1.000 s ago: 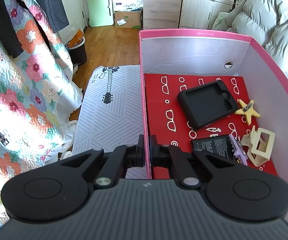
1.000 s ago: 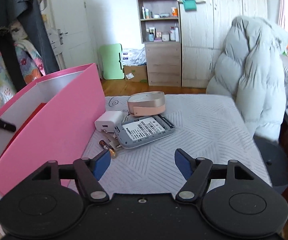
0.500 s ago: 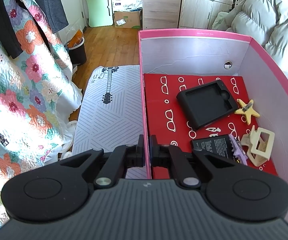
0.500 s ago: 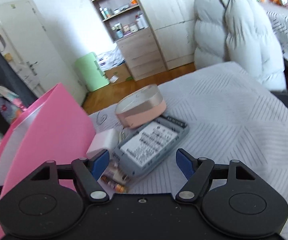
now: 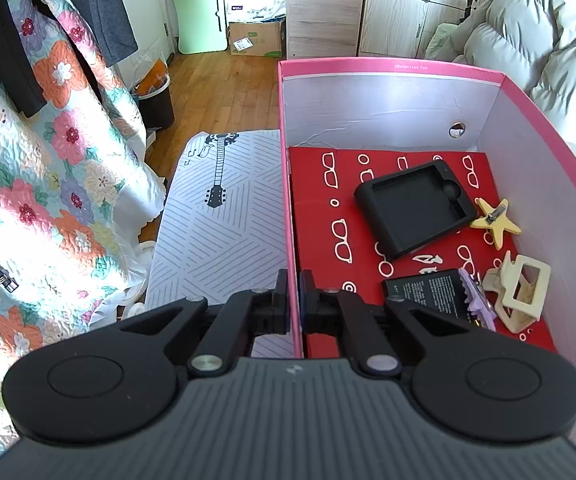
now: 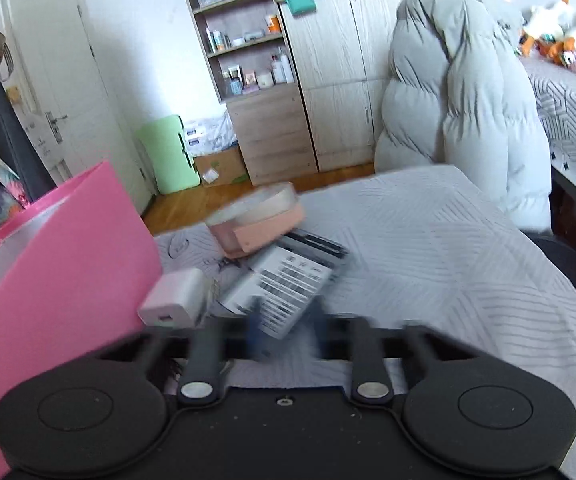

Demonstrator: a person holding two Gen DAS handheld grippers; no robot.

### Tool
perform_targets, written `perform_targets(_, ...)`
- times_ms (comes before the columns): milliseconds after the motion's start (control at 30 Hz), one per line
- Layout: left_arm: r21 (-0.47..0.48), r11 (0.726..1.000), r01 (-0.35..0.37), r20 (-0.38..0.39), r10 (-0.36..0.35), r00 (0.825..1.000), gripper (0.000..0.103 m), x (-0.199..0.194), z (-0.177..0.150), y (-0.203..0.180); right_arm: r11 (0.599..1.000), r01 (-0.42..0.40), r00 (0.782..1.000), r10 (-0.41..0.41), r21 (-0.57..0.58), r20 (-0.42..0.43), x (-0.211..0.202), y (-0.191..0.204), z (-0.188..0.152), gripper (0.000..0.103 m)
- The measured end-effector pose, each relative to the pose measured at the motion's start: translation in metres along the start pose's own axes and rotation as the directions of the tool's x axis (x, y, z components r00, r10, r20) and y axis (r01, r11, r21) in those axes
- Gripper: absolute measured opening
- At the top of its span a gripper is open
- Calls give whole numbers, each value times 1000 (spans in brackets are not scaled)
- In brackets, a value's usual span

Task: Organize rigid objects
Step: 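Move the right tool to the table and grasp the grey router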

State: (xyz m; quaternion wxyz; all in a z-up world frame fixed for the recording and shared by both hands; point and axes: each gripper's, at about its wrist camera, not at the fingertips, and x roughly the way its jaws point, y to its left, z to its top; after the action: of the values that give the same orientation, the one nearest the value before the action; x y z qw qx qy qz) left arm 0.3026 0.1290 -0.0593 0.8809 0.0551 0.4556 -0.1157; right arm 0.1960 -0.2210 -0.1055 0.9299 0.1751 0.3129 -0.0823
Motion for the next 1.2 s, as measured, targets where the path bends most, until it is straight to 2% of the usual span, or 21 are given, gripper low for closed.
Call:
perform_targets(200,-1,1000,-2,0,2,1000,4,0,0,0,1000,-6,1000,6,-3,-9,-11,-7,-5,7)
perform_targets(333,-5,1000,2,0,-2,1000,4,0,-1,0,998,4,1000,-6,-55,-22,-28,-8,-14,3)
perform_targets(467,-3,1000,6,1,-6,1000,4,0,0,0,992,45,999,-48,-117,-24,-46,-10,-24,3)
perform_targets(533,-5,1000,8,4,-8,1000,4,0,0,1,994,49,998,-53,-97,-40,-52,-13,-23,3)
perform_targets(600,-9,1000,11,6,-11,1000,4,0,-1,2,1000,8,997,-10,-30,-76,-56,-19,-19,4)
perform_targets(633,-12,1000,14,6,-14,1000,4,-1,-1,3,1000,-6,997,5,-14,-83,-57,-19,-18,9)
perform_targets(700,-16,1000,16,7,-16,1000,4,-1,-1,3,1000,2,997,-2,2,-79,-58,-16,-16,13)
perform_targets(733,-13,1000,15,6,-15,1000,4,-1,-1,3,1000,8,997,-9,-12,-75,-57,-13,-15,22)
perform_targets(767,-12,1000,13,6,-13,1000,4,0,-1,3,999,10,997,-13,-34,-74,-54,-9,-14,38)
perform_targets(800,-12,1000,13,6,-13,1000,4,0,0,3,998,16,997,-20,-56,-75,-50,-4,-15,45)
perform_targets(900,-11,1000,10,6,-10,1000,4,0,0,3,987,42,997,-52,-158,-63,-36,12,-20,53)
perform_targets(967,-5,1000,2,4,-2,1000,4,0,0,2,983,44,996,-57,-180,-65,-29,17,-23,70)
perform_targets(1033,-1,1000,-5,5,5,1000,4,0,0,0,983,53,997,-63,-175,-48,-26,19,-25,71)
perform_targets(1100,6,1000,-9,7,9,1000,4,0,1,-1,971,84,995,-95,-222,-40,-25,23,-28,70)
perform_targets(1133,7,1000,-9,8,9,1000,4,-1,0,-1,967,99,994,-109,-233,-29,-28,24,-31,65)
perform_targets(1200,2,1000,-4,8,4,1000,4,-1,1,-1,971,83,995,-92,-224,-33,-35,19,-33,65)
